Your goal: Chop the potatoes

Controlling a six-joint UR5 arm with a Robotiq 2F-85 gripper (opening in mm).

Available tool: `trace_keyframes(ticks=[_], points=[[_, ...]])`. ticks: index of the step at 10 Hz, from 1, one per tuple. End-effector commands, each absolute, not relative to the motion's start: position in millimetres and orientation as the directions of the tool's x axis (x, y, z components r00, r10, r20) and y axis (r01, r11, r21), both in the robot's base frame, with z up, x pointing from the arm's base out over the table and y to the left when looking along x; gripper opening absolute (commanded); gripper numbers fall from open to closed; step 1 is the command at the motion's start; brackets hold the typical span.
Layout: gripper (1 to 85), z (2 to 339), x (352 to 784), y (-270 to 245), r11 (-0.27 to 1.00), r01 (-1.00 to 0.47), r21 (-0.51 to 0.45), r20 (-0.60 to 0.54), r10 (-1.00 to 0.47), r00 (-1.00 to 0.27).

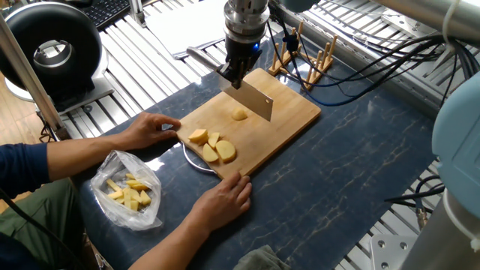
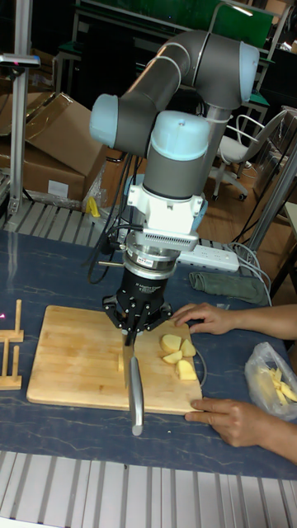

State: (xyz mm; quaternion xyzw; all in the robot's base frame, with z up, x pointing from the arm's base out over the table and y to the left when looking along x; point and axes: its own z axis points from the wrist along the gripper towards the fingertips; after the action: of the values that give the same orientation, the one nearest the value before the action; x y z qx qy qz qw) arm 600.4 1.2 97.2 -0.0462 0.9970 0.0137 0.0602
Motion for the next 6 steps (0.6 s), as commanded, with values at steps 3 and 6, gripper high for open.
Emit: trace_keyframes(ticks=[3, 6], points=[[1.0, 93.8, 592.0, -0.9, 0.998, -0.027, 0.057, -0.071, -0.023, -0.997], [1.0, 94.7, 585.6, 0.2, 0.997, 0.014, 0.072, -0.040, 0.017, -0.999]])
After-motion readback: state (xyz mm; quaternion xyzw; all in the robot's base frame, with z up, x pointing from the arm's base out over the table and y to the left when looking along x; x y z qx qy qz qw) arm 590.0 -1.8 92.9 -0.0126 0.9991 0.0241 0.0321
